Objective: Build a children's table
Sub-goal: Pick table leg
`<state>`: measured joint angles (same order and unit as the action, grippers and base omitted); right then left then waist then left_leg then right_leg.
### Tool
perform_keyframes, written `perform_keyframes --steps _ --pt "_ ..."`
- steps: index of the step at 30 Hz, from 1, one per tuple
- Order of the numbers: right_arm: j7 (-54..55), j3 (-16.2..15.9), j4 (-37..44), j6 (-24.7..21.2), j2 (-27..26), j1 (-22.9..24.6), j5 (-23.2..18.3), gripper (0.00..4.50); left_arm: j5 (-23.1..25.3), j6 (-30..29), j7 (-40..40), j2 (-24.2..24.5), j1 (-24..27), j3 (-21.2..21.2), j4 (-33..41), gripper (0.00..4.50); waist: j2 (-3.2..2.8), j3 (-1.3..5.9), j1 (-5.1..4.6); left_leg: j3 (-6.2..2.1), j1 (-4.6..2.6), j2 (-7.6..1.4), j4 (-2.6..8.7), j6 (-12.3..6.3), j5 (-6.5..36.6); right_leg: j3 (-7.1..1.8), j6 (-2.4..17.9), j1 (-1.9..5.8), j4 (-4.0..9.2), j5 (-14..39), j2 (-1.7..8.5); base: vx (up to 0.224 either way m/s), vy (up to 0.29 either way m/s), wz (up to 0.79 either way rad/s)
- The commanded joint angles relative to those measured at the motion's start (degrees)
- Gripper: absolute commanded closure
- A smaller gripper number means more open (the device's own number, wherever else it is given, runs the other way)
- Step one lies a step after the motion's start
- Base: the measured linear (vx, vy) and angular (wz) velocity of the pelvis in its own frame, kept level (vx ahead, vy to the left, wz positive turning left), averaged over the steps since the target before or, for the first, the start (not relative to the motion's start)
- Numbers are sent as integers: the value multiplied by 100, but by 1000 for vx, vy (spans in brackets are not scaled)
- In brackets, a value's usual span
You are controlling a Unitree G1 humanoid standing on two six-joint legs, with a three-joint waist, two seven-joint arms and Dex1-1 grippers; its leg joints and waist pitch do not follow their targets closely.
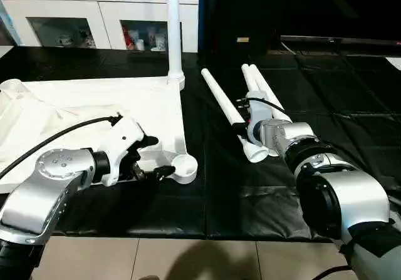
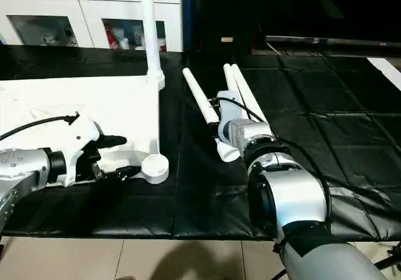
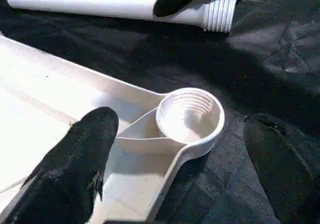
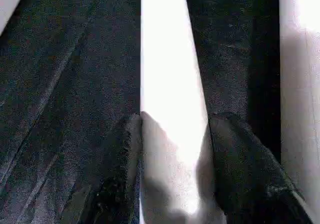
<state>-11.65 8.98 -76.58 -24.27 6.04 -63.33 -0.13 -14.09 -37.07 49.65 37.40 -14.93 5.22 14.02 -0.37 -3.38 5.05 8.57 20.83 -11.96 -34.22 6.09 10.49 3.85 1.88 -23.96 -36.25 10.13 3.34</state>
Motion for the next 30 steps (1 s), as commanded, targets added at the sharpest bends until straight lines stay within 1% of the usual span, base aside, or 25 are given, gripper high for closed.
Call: perform_keyframes --steps 1,4,5,6,7,9,10,11,12,13,14,15,16,17,18,19,20,22,24,25,26,27,28,30 --pt "-57 -77 -77 -115 23 125 67 266 -48 1 -8 11 0 81 48 0 -76 401 -6 67 -10 -31 363 190 1198 -246 1090 334 365 1115 352 0 0 0" --pt "-88 -102 -72 -106 28 127 79 269 -41 23 -11 -17 -17 104 18 0 -79 405 -10 68 -11 -30 360 190 1191 -246 1100 336 363 1091 350 0 0 0" --pt "-119 -145 -64 -48 42 134 124 271 -28 48 -18 -55 -44 136 -24 0 -90 405 -16 68 -13 -33 359 190 1189 -247 1104 334 360 1076 349 0 0 0" --pt "-143 -161 -56 -6 55 144 146 272 -17 64 -27 -82 -63 156 -49 0 -81 406 -18 71 -9 -32 355 182 1165 -245 1114 337 364 1054 347 0 0 0" --pt "-145 -114 -47 25 61 151 120 272 -9 75 -36 -108 -78 166 -63 0 -67 406 -21 76 -11 -33 354 178 1158 -248 1114 335 366 1048 347 0 0 0" --pt "-120 1 -31 64 70 153 29 273 -1 91 -53 -141 -93 171 -75 0 -72 409 -17 73 -14 -32 353 173 1146 -247 1123 336 362 1041 348 0 0 0" --pt "-67 167 -5 126 88 145 -120 273 8 114 -84 -182 -107 174 -89 0 -59 409 -21 77 -14 -32 352 167 1148 -249 1119 339 363 1053 348 0 0 0" --pt "-32 264 17 208 96 139 -210 273 12 129 -105 -206 -112 171 -98 0 -56 408 -20 77 -18 -32 351 166 1153 -251 1109 337 367 1060 348 0 0 0" --pt "33 449 55 335 109 127 -384 273 15 156 -144 -249 -118 162 -113 0 -53 413 -18 77 -11 -32 350 160 1135 -253 1092 345 365 1045 355 0 0 0" --pt "66 605 90 424 116 114 -546 278 12 177 -179 -284 -121 153 -128 0 -68 416 -22 75 -11 -26 346 159 1131 -251 1076 345 357 1031 348 0 0 0" --pt "37 925 175 724 91 102 -881 278 12 194 -222 -324 -122 149 -144 0 -72 422 -21 79 -16 -24 342 146 1146 -250 1061 344 362 1008 350 0 0 0" --pt "29 968 186 765 86 101 -927 278 11 195 -226 -328 -122 149 -145 0 -71 428 -21 81 -15 -28 339 133 1152 -252 1056 345 358 973 353 0 0 0" --pt "0 1069 211 868 73 100 -1031 306 11 197 -236 -336 -123 150 -149 0 -75 430 -19 76 -10 -25 340 107 1092 -240 1083 344 352 914 342 0 0 0" --pt "-80 1223 281 1014 58 114 -1197 318 17 200 -254 -360 -124 163 -155 0 -70 432 -19 82 -5 -24 337 90 1072 -243 1098 346 351 860 344 0 0 0" --pt "-99 1254 297 1040 55 118 -1231 318 18 202 -259 -367 -124 166 -157 0 -69 433 -19 80 3 -26 334 62 1022 -241 1126 351 341 770 338 0 0 0" --pt "-163 1482 362 1100 32 134 -1471 321 24 197 -279 -402 -127 184 -156 0 -64 440 -21 80 7 -26 332 31 967 -236 1160 358 332 685 336 0 0 0" --pt "-297 1684 440 1222 -32 156 -1701 344 20 197 -289 -427 -124 189 -150 0 -66 435 -24 86 5 -22 329 2 1001 -238 1167 359 342 701 337 0 0 0" --pt "-445 1724 575 1484 -122 257 -1744 360 -7 204 -330 -500 -121 158 -150 0 -64 434 -20 83 15 -26 333 -34 981 -235 1180 362 344 735 345 0 0 0" --pt "-471 1765 628 1527 -160 279 -1794 375 4 234 -388 -541 -130 145 -184 0 -39 433 -15 86 10 -28 334 -55 911 -233 1221 363 350 776 347 0 0 0" --pt "-471 1765 628 1527 -160 279 -1794 388 4 234 -388 -541 -130 145 -184 0 -39 433 -15 86 10 -28 334 -55 911 -233 1221 363 350 776 347 0 0 0" --pt "-814 1705 752 1681 -227 354 -1804 399 32 292 -502 -611 -136 112 -243 0 -22 435 -11 86 8 -28 335 -59 957 -228 1203 369 355 879 349 0 0 0" --pt "-950 1642 773 1732 -251 393 -1797 405 37 322 -561 -650 -134 93 -265 0 1 429 -18 90 16 -29 336 -86 957 -232 1179 369 371 923 351 0 0 0" --pt "-950 1642 773 1732 -251 393 -1797 410 37 322 -561 -650 -134 93 -265 0 -11 431 -9 85 14 -32 339 -93 945 -231 1184 370 364 936 356 0 0 0" --pt "-1037 1343 798 1950 -251 458 -1524 431 46 324 -579 -661 -130 102 -256 0 -19 428 -8 84 14 -34 340 -91 915 -229 1187 358 371 984 361 0 0 0"
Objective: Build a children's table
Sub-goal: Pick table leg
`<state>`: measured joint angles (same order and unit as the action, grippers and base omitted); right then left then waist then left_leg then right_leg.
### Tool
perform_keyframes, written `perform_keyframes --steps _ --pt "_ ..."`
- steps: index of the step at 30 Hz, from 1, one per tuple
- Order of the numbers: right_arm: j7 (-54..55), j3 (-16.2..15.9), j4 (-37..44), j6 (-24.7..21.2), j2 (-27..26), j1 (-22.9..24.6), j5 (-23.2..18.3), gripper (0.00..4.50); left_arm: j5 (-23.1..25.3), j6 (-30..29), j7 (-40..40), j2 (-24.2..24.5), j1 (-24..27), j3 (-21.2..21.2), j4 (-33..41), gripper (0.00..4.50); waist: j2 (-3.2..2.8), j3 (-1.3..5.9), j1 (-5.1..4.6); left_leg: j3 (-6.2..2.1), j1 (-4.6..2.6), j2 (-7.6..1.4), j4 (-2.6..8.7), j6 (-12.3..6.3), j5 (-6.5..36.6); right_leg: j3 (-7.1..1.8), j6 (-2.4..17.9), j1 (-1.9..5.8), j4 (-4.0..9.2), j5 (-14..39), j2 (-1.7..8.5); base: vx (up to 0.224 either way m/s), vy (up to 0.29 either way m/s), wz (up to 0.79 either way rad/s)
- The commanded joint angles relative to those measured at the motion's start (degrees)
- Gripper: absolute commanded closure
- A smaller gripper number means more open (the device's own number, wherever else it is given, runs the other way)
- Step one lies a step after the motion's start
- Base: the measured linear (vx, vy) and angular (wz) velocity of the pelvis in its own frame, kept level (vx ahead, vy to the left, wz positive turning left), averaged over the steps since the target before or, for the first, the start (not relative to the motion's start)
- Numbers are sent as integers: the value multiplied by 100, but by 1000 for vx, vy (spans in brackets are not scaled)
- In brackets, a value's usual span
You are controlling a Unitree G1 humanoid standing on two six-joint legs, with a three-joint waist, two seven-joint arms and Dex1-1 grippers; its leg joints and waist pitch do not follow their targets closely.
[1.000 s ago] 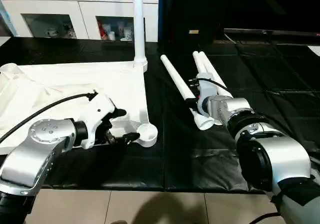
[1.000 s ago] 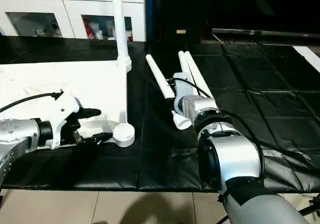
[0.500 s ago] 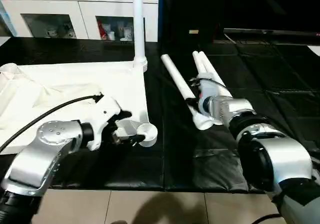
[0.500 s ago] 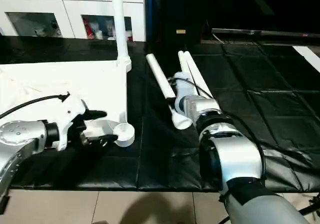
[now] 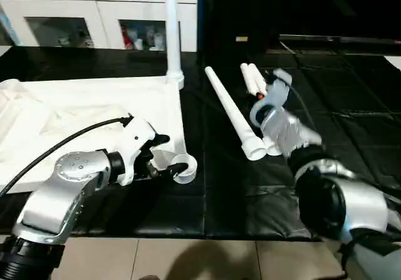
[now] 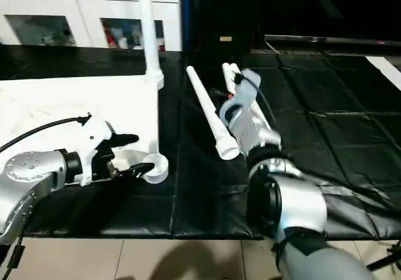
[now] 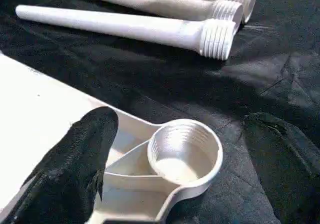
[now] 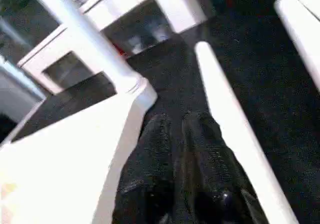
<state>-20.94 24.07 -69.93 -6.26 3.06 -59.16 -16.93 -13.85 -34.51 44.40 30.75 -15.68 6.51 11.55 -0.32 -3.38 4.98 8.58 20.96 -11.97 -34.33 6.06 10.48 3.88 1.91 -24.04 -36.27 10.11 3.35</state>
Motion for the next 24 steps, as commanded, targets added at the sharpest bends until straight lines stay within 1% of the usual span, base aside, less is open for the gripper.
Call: perform_keyframes --steps 1,2,3,4,5,6,7,8,9,10,11,12,13,14,15,16,17,18,19,20,21,22,23,24 --pt "-156 -482 132 205 80 77 463 440 34 75 -73 -5 -48 -25 2 0 15 427 4 82 5 -38 354 -93 883 -231 1179 371 367 1015 363 0 0 0" --pt "-148 -658 114 195 104 82 641 414 39 81 -85 -8 -44 -33 6 0 -1 423 2 86 2 -32 354 -84 839 -232 1174 363 375 1028 360 0 0 0" --pt "-157 -910 82 169 139 80 899 399 47 85 -106 -18 -36 -55 15 0 16 420 -3 86 -2 -31 355 -71 817 -227 1188 360 371 1053 354 0 0 0" --pt "-157 -910 82 169 139 80 899 394 47 85 -106 -18 -36 -55 15 0 16 420 -3 86 -2 -31 355 -71 817 -227 1188 360 371 1053 354 0 0 0" --pt "-125 -1177 24 304 181 3 1203 405 57 81 -126 -15 -15 -86 43 0 22 418 2 83 4 -35 355 -56 838 -237 1153 363 374 1116 367 0 0 0" --pt "-109 -1232 1 351 191 -38 1270 405 57 79 -131 -11 -5 -95 54 0 21 418 2 86 1 -33 355 -54 848 -236 1142 360 378 1125 366 0 0 0" --pt "-61 -1269 -24 367 198 -76 1321 388 56 76 -137 -7 4 -104 64 0 10 417 0 86 1 -33 351 -45 860 -245 1126 359 376 1112 366 0 0 0" --pt "45 -1295 -84 428 198 -160 1373 364 60 78 -159 2 27 -121 76 0 14 416 2 84 -1 -33 354 -45 872 -243 1113 361 373 1109 363 0 0 0" --pt "272 -1396 -160 463 221 -235 1517 350 68 89 -186 20 53 -132 80 0 -27 415 4 79 -4 -31 352 -35 913 -245 1111 355 372 1126 365 0 0 0" --pt "331 -1422 -178 471 227 -252 1554 351 71 92 -193 25 59 -135 81 0 -12 413 -8 79 -8 -32 357 3 931 -238 1116 347 378 1143 358 0 0 0" --pt "580 -1479 -273 496 237 -375 1628 351 82 106 -212 61 107 -145 108 0 -5 414 -6 76 -10 -30 356 23 972 -241 1107 348 372 1159 359 0 0 0" --pt "580 -1479 -273 496 237 -375 1628 338 82 106 -212 61 107 -145 108 0 -10 412 -9 77 -15 -30 357 31 999 -241 1104 340 371 1173 356 0 0 0" --pt "708 -1452 -301 493 239 -434 1605 319 82 93 -222 78 127 -153 143 0 19 410 -9 79 -10 -29 361 24 1039 -242 1066 349 375 1182 354 0 0 0" --pt "968 -1588 -355 407 268 -527 1754 319 71 57 -265 90 171 -192 224 0 45 411 -9 72 -2 -36 368 42 987 -239 1054 349 357 1143 355 0 0 0" --pt "1217 -1709 -425 208 293 -649 1884 309 63 6 -329 105 230 -251 330 0 40 409 -10 72 2 -32 367 45 966 -239 1048 351 348 1118 351 0 0 0" --pt "1260 -1717 -447 130 294 -686 1893 301 64 -9 -348 111 247 -269 360 0 40 407 -16 73 -4 -31 363 69 959 -242 1042 342 336 1107 347 0 0 0" --pt "1288 -1709 -486 -44 291 -758 1879 281 62 -50 -385 131 300 -312 449 0 38 403 -12 78 -4 -26 360 70 995 -246 1004 339 344 1103 343 0 0 0" --pt "1097 -1609 -533 -300 262 -848 1761 272 68 -129 -412 221 434 -367 652 0 67 399 -16 81 -2 -29 365 64 1023 -246 982 338 349 1104 340 0 0 0" --pt "997 -1570 -549 -402 249 -876 1717 265 73 -164 -420 271 510 -389 761 0 100 370 -32 62 21 -39 386 56 1094 -243 959 345 338 1167 351 0 0 0" --pt "957 -1571 -572 -509 232 -906 1719 258 50 -239 -440 304 598 -443 891 0 97 321 -45 72 15 -42 394 57 1208 -252 911 300 371 1267 342 0 0 0" --pt "951 -1577 -590 -567 222 -924 1740 249 25 -301 -457 323 678 -491 1012 0 111 281 -54 69 23 -41 407 58 1250 -254 891 285 377 1325 334 0 0 0" --pt "863 -1570 -610 -626 199 -940 1734 249 15 -357 -475 345 739 -529 1111 0 97 266 -58 66 -1 -47 414 82 1350 -255 886 270 389 1405 333 0 0 0" --pt "784 -1581 -621 -664 181 -950 1742 238 7 -404 -489 366 796 -561 1204 0 97 273 -57 65 -6 -48 410 87 1359 -256 884 272 385 1397 335 0 0 0" --pt "726 -1686 -641 -707 164 -949 1852 221 -15 -488 -501 399 885 -611 1349 0 103 241 -55 63 -8 -47 417 94 1378 -264 900 256 385 1339 330 0 0 0"
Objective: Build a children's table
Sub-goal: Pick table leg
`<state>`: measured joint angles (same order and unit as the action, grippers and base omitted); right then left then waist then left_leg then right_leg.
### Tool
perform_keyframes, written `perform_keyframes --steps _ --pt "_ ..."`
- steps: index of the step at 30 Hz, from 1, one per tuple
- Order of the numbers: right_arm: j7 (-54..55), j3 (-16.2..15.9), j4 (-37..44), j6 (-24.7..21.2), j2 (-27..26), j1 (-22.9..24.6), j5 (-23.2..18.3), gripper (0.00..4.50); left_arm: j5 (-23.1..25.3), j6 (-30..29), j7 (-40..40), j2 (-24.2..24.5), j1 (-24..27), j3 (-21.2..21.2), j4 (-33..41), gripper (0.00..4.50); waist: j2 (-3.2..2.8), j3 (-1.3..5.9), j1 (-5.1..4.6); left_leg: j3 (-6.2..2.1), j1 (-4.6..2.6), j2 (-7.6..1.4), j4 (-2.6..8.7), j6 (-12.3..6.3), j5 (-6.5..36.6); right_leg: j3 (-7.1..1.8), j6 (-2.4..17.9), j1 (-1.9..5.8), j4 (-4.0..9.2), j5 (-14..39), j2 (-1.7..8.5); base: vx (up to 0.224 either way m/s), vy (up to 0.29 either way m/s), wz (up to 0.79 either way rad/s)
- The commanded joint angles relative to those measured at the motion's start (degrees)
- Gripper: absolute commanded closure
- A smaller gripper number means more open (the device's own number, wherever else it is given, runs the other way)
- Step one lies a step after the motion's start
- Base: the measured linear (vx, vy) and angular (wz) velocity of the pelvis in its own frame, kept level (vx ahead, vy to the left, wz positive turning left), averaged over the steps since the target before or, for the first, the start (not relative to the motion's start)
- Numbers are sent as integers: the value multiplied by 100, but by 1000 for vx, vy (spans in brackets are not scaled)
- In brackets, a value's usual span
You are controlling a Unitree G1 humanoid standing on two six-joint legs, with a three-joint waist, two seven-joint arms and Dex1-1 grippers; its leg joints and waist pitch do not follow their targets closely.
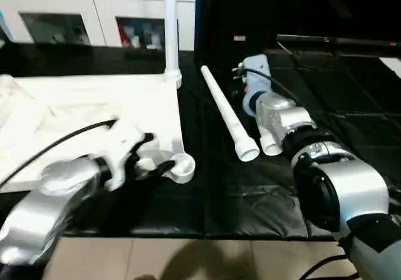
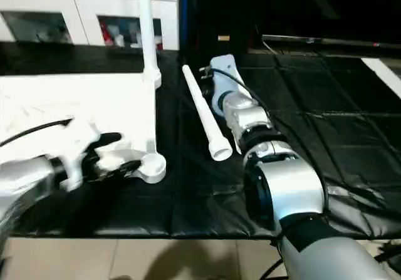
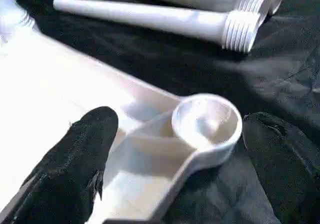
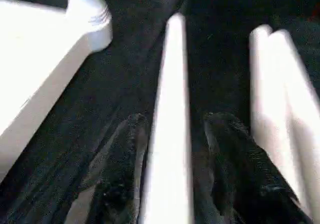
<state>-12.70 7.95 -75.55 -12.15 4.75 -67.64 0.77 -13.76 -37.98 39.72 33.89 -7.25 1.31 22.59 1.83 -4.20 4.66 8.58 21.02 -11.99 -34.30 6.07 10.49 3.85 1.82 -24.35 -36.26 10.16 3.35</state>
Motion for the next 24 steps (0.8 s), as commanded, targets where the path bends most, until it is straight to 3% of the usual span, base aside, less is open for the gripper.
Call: perform_keyframes --steps 1,7,8,9,10,12,13,18,23,24 --pt "-88 -162 -104 -145 -17 -102 184 221 -47 -200 -43 107 109 -129 353 0 -69 253 -38 62 10 -47 433 86 1379 -268 925 267 380 1270 322 0 0 0" --pt "413 7 -197 -270 -94 -45 31 172 -269 -651 -152 236 493 -376 1062 0 -1 89 -33 60 28 -41 443 90 1155 -279 1005 225 319 767 303 0 0 0" --pt "437 40 -198 -284 -98 -35 3 155 -294 -697 -161 255 534 -405 1131 0 3 86 -28 69 11 -34 428 70 1055 -282 1035 225 311 624 303 0 0 0" --pt "529 72 -201 -286 -93 -17 -12 155 -312 -749 -164 286 595 -457 1210 0 5 84 -30 68 28 -32 424 53 947 -282 1062 236 293 495 301 0 0 0" --pt "598 118 -199 -276 -82 -8 -29 145 -333 -817 -159 321 658 -528 1301 0 50 29 -39 78 67 -26 421 4 738 -288 1084 235 282 266 296 0 0 0" --pt "617 193 -192 -318 -75 -6 -73 140 -373 -942 -159 374 775 -679 1474 0 49 10 -48 77 73 -18 404 -62 513 -285 1126 251 252 51 298 0 0 0" --pt "608 200 -193 -360 -70 -13 -82 140 -382 -974 -162 387 794 -719 1507 0 79 -1 -55 90 76 -14 399 -97 432 -287 1146 250 252 -41 290 0 0 0" --pt "594 271 -211 -572 -62 -42 -145 140 -409 -1062 -171 424 859 -814 1604 0 80 -96 -112 85 67 -31 420 -43 598 -293 1204 249 273 225 321 0 0 0" --pt "359 285 -271 -1135 -15 -88 -176 140 -437 -1120 -194 504 799 -825 1583 0 81 -96 -134 84 55 -33 424 1 677 -297 1197 259 287 347 322 0 0 0" --pt "315 304 -279 -1236 -3 -96 -187 157 -445 -1138 -201 523 774 -825 1581 0 79 -100 -133 85 59 -37 426 16 692 -299 1193 256 290 369 331 0 0 0"
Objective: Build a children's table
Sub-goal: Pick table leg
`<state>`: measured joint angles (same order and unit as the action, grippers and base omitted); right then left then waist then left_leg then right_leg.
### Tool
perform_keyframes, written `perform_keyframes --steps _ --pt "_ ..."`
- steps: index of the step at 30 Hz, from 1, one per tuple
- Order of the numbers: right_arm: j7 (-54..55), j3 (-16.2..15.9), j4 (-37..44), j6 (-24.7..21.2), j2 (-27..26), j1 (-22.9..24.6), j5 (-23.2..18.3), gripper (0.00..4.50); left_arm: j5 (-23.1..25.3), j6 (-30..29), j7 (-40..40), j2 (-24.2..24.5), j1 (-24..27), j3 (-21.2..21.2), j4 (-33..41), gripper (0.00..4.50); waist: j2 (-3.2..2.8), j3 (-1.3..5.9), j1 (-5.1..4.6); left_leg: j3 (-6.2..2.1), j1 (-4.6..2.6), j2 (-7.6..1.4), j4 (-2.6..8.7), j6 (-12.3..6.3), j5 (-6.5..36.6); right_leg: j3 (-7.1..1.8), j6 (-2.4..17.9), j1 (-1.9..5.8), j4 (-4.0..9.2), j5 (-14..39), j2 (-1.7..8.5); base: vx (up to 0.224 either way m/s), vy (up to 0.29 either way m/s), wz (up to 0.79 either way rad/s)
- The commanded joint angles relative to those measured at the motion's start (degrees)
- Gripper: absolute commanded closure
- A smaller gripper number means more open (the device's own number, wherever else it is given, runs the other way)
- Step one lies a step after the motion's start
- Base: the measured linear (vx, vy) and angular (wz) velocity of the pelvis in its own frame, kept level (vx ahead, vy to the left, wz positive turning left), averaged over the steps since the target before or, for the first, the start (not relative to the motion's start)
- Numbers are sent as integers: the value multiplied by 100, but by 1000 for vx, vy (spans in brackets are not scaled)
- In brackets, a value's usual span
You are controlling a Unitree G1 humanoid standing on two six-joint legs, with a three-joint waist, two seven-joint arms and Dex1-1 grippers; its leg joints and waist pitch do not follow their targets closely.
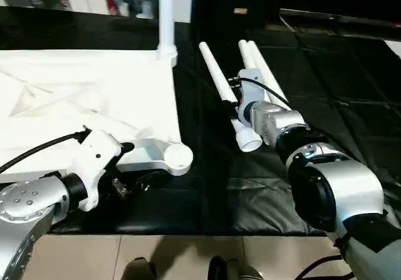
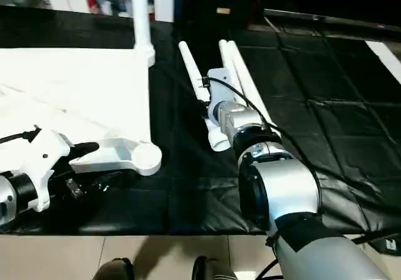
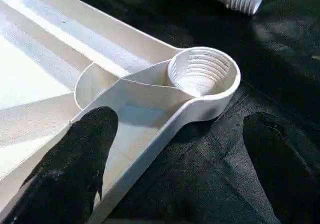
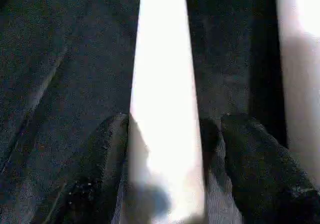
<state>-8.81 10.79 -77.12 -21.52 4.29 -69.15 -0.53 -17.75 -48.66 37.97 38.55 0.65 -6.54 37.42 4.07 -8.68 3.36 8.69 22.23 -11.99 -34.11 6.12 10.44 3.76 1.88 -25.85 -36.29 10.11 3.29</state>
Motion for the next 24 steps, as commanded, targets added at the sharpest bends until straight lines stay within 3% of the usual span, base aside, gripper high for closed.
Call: perform_keyframes --steps 1,2,3,5,6,10,12,16,24 --pt "-83 23 -124 -317 46 54 -60 167 -48 -73 -28 61 -20 -40 98 0 -145 351 -3 74 -70 -35 404 20 701 -293 1185 407 292 374 335 0 0 0" --pt "-140 72 -129 -400 72 38 -100 175 -59 -92 -23 79 -64 -38 88 0 -148 343 -2 74 -69 -38 407 41 705 -294 1187 402 295 396 340 0 0 0" --pt "-140 72 -129 -400 72 38 -100 175 -59 -92 -23 79 -64 -38 88 0 -154 396 -1 75 -83 -38 396 50 686 -292 1202 427 279 366 339 0 0 0" --pt "-217 145 -131 -463 125 18 -152 186 -76 -116 20 127 -134 -16 57 0 -148 397 2 83 -79 -38 390 41 621 -296 1240 421 271 248 341 0 0 0" --pt "-250 155 -133 -478 163 10 -154 211 -87 -122 61 163 -168 8 39 0 -162 478 11 85 -96 -39 369 39 523 -289 1291 448 247 125 341 0 0 0" --pt "-277 174 -128 -508 207 -1 -142 244 -117 -148 116 215 -198 37 39 0 -148 481 24 93 -65 -30 358 17 441 -294 1356 459 233 10 344 0 0 0" --pt "-328 171 -122 -548 240 7 -110 258 -138 -154 143 253 -226 103 18 0 -126 538 30 95 -76 -33 347 21 446 -291 1372 482 223 44 350 0 0 0" --pt "-373 225 -113 -607 280 38 -148 267 -166 -152 113 241 -306 131 -11 0 -131 529 45 94 -63 -34 341 90 613 -299 1332 464 234 306 356 0 0 0" --pt "-350 434 -80 -441 288 80 -324 268 -142 -64 38 187 -444 151 -157 0 -108 612 71 87 -58 -31 314 144 614 -284 1224 478 220 467 362 0 0 0"
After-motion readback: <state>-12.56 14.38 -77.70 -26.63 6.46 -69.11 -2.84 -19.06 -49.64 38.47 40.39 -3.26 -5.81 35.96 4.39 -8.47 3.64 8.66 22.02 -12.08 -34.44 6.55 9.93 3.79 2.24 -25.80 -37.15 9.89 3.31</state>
